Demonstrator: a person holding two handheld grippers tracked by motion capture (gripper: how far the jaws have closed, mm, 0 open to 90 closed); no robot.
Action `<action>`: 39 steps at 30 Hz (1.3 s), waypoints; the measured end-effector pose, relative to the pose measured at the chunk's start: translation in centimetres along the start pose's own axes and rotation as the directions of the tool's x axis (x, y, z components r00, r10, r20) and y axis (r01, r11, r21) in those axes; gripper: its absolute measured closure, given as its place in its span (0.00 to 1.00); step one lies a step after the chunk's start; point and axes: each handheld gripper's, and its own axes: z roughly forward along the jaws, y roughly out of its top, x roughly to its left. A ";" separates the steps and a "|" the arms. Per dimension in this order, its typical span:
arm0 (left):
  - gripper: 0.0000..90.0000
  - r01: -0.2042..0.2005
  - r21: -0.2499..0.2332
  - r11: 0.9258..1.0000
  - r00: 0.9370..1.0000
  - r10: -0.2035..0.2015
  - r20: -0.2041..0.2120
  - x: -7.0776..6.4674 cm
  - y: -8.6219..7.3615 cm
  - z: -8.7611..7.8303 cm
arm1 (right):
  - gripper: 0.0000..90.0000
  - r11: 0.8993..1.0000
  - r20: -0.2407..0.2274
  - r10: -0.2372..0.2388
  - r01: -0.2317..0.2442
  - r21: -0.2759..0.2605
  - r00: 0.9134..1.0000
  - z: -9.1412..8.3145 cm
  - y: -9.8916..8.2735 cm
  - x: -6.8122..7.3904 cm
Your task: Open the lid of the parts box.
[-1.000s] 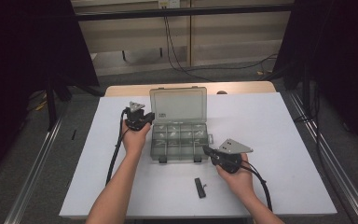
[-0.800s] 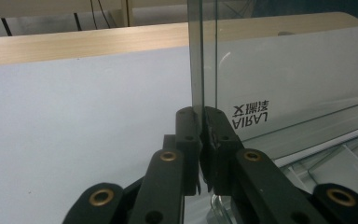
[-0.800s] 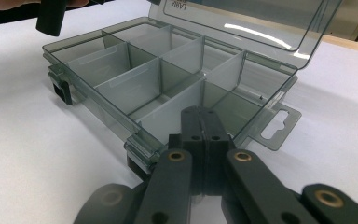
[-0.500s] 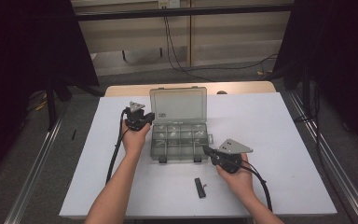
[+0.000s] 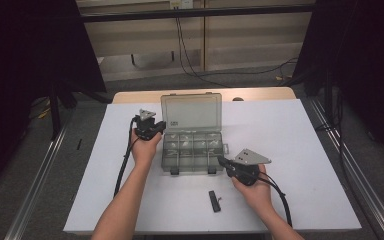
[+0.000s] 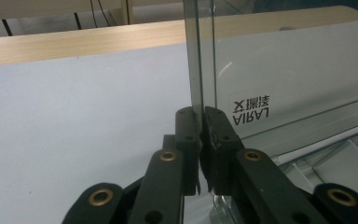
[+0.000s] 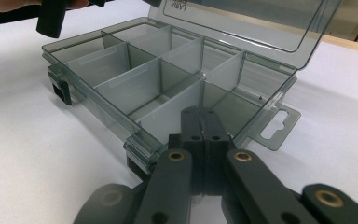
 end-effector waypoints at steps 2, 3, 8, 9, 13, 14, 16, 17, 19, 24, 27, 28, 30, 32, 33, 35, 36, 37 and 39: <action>0.95 0.006 -0.001 1.000 1.000 -0.006 0.005 0.1 0.0 0.0 | 1.00 1.000 -0.001 0.002 -0.002 0.000 1.000 0.0 0.0 0.0; 0.95 0.007 -0.002 1.000 1.000 -0.007 0.003 0.0 0.0 0.0 | 1.00 1.000 -0.001 0.002 -0.002 0.000 1.000 0.0 0.0 0.0; 0.95 0.005 -0.011 1.000 1.000 -0.005 0.009 0.1 -0.2 0.0 | 1.00 1.000 -0.001 0.002 -0.002 0.000 1.000 0.0 0.0 0.0; 0.95 0.006 -0.011 1.000 1.000 -0.006 0.009 0.1 -0.3 -0.1 | 1.00 1.000 0.000 0.001 -0.001 0.000 1.000 0.0 0.0 0.0; 0.95 0.012 -0.013 1.000 1.000 -0.011 0.016 0.2 -0.2 -0.1 | 1.00 1.000 -0.003 0.006 -0.006 0.001 1.000 0.0 0.0 0.0; 0.95 0.003 -0.010 1.000 1.000 -0.002 0.017 0.2 -0.2 0.0 | 1.00 1.000 -0.003 0.006 -0.005 0.002 1.000 0.0 0.0 0.0; 0.94 0.011 -0.016 1.000 1.000 -0.011 0.022 0.3 -0.3 0.0 | 1.00 1.000 -0.004 0.005 -0.005 0.000 1.000 0.0 0.0 0.0; 0.94 0.013 -0.015 1.000 1.000 -0.012 0.022 0.3 -0.3 0.1 | 1.00 1.000 -0.003 0.005 -0.005 0.001 1.000 0.0 0.0 0.0; 0.94 0.015 -0.014 1.000 1.000 -0.014 0.022 0.4 -0.3 0.1 | 1.00 1.000 -0.004 0.005 -0.005 0.000 1.000 0.0 0.0 0.0; 0.94 0.014 -0.012 1.000 1.000 -0.014 0.020 0.4 -0.4 0.2 | 1.00 1.000 -0.005 0.004 -0.004 0.001 1.000 0.0 0.0 -0.1; 0.94 0.009 -0.003 1.000 1.000 -0.009 0.021 0.4 -0.5 0.2 | 1.00 1.000 -0.001 -0.001 0.001 0.000 1.000 0.0 0.0 -0.1; 0.94 0.011 -0.005 1.000 1.000 -0.011 0.023 0.3 -0.5 0.3 | 1.00 1.000 0.000 -0.004 0.004 -0.001 1.000 0.0 0.0 0.0; 0.94 0.013 -0.004 1.000 0.999 -0.013 0.029 0.2 -0.6 0.3 | 1.00 1.000 0.001 -0.010 0.010 0.000 1.000 0.0 0.0 0.0; 0.94 0.005 0.002 1.000 1.000 -0.005 0.030 0.1 -0.6 0.3 | 1.00 1.000 -0.001 -0.008 0.008 -0.002 1.000 0.0 0.0 -0.1; 0.94 0.006 0.003 1.000 1.000 -0.006 0.026 0.1 -0.6 0.3 | 0.99 1.000 -0.001 -0.008 0.008 -0.002 1.000 0.0 0.0 -0.1; 0.94 0.016 -0.002 1.000 0.999 -0.016 0.030 0.2 -0.6 0.2 | 0.99 1.000 -0.002 -0.014 0.014 -0.001 1.000 -0.1 0.0 -0.1; 0.93 0.015 -0.004 1.000 0.999 -0.015 0.029 0.2 -0.5 0.1 | 0.99 1.000 -0.002 -0.013 0.013 -0.001 1.000 -0.1 0.0 -0.1; 0.93 0.018 -0.007 1.000 0.999 -0.018 0.033 0.2 -0.5 0.0 | 0.99 1.000 -0.001 -0.014 0.014 -0.001 1.000 -0.1 0.0 -0.1; 0.91 0.025 -0.015 1.000 0.999 -0.024 0.039 0.3 -0.4 -0.3 | 0.98 1.000 -0.004 -0.012 0.012 -0.003 1.000 -0.1 0.0 -0.1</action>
